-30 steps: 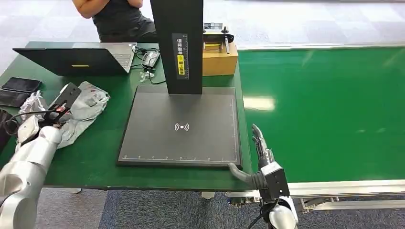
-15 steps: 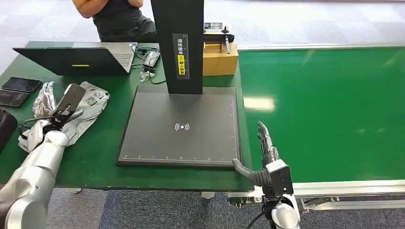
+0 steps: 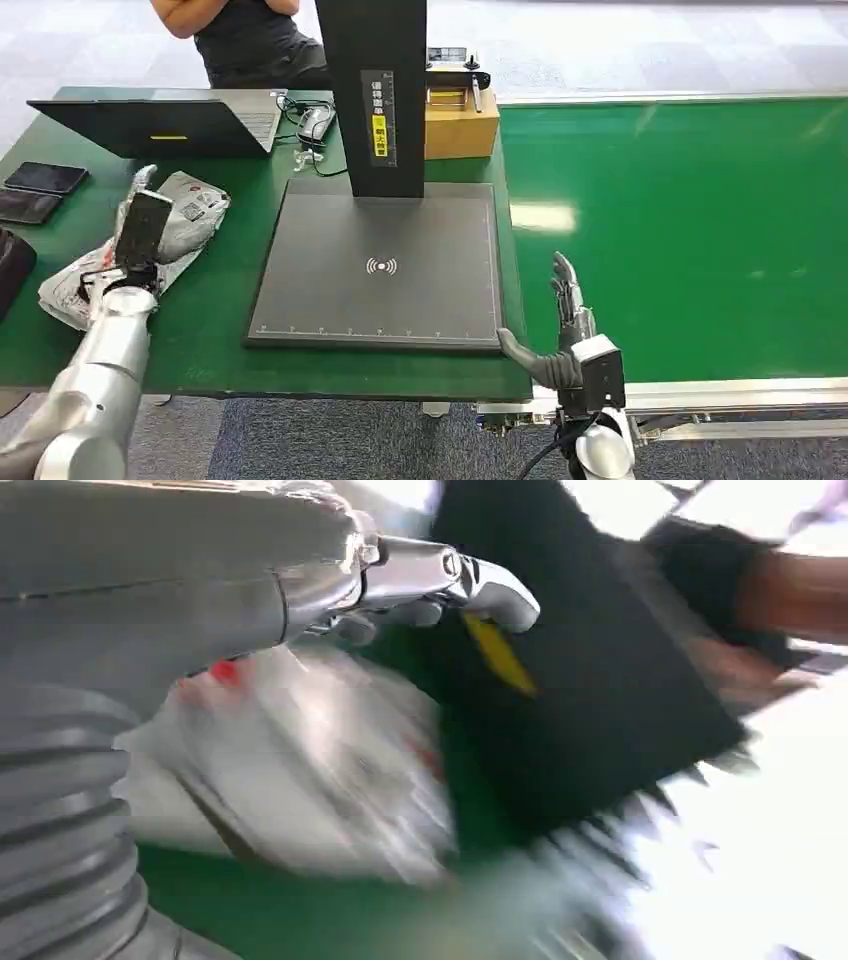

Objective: Moved the parcel from conveyor to table for the left to box.

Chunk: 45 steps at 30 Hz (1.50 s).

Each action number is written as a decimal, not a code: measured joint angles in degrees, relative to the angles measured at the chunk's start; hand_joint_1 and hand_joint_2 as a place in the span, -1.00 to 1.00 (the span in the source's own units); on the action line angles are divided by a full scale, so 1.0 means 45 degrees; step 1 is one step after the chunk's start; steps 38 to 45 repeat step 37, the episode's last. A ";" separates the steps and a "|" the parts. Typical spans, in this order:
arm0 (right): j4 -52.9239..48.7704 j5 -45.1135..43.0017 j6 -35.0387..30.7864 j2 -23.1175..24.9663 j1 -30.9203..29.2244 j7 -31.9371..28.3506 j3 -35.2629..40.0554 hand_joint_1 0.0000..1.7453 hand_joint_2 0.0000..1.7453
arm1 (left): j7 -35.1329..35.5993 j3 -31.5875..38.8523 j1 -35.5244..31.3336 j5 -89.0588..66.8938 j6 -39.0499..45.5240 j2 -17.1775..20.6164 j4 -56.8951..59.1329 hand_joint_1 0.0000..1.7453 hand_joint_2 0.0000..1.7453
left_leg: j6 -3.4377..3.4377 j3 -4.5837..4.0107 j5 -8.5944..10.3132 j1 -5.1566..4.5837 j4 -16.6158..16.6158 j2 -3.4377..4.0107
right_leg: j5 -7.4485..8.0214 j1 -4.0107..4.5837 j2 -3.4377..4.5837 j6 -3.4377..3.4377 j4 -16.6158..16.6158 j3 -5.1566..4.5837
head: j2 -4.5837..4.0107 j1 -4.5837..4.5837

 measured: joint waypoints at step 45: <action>-0.0034 -0.0136 0.1505 0.0141 -0.0299 0.0088 -0.0126 -1.00 1.00 | 0.0019 -0.4469 0.7518 0.8014 -0.6460 -0.3544 -0.9634 -1.00 1.00 | 0.0034 0.0002 -0.0035 -0.0012 -0.0001 0.0008 | -0.0012 -0.0011 0.0010 0.0028 -0.0014 0.0000 | 0.0000 0.0000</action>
